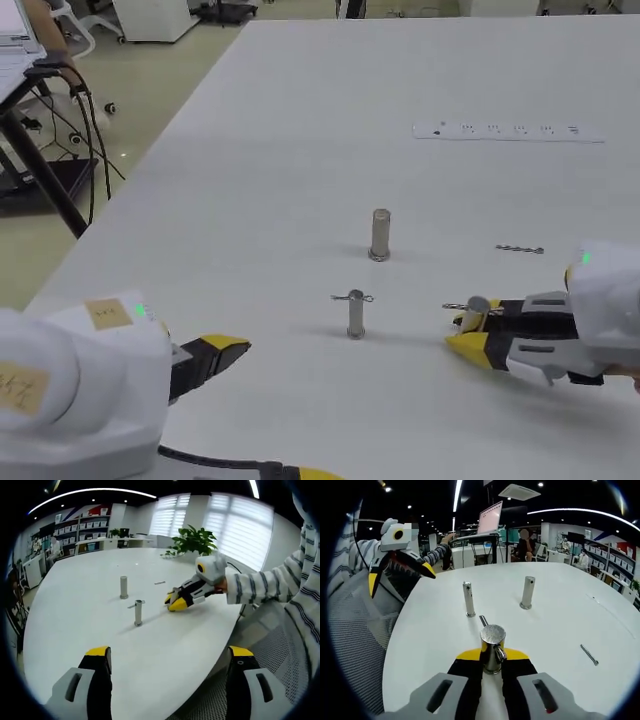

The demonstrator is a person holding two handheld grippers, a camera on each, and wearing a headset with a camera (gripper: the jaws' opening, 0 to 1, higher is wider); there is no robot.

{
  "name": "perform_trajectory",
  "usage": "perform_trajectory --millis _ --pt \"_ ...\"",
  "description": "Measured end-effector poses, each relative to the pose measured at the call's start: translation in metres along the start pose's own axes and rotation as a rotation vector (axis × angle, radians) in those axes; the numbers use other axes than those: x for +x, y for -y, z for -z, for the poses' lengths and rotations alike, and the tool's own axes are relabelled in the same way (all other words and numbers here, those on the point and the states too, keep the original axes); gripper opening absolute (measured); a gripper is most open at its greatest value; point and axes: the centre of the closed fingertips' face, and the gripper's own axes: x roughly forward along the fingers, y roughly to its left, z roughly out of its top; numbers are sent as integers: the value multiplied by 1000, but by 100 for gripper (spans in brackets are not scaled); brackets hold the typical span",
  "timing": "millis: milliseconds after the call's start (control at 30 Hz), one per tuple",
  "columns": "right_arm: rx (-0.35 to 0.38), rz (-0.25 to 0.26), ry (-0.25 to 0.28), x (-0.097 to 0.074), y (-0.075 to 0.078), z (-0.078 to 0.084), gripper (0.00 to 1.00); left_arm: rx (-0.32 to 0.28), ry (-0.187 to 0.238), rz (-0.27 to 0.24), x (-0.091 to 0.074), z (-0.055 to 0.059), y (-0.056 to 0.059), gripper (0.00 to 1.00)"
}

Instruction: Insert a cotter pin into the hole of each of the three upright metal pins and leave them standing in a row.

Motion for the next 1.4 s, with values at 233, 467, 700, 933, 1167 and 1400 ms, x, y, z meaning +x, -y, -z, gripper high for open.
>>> perform_trajectory --millis 233,467,700,933,1167,1400 --pt "1 -6 1 0 -1 0 9 1 -1 5 1 0 1 95" --pt "6 14 41 -1 1 -12 27 8 1 7 1 -2 1 95" --pt "8 23 59 -12 2 -24 44 15 18 4 -1 -7 0 95" --pt "33 36 81 -33 1 -38 57 15 18 -1 0 -9 -3 95" --pt "55 65 74 -55 -1 -45 68 10 24 -15 2 -14 -8 94" --pt "105 89 66 -71 -5 -46 80 6 41 -28 2 -21 -14 94"
